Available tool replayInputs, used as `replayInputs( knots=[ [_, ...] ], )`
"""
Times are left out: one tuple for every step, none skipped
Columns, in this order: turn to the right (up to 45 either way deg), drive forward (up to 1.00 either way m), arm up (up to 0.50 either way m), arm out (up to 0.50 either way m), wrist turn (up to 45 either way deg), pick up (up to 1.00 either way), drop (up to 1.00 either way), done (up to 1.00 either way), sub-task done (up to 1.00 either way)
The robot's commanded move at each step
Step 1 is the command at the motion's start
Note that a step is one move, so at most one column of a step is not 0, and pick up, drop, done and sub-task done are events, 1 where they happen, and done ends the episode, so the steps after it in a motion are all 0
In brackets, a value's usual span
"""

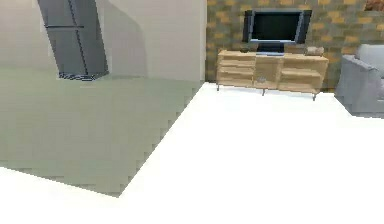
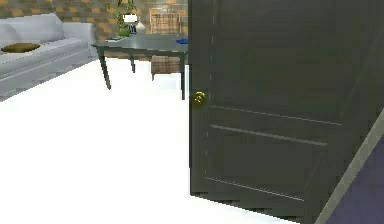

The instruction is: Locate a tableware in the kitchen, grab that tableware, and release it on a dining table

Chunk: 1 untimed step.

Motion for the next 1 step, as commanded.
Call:
replayInputs(
  knots=[
    [6.0, 0.00, 0.00, 0.00, 0.0, 0.00, 0.00, 0.00, 0.00]
  ],
)
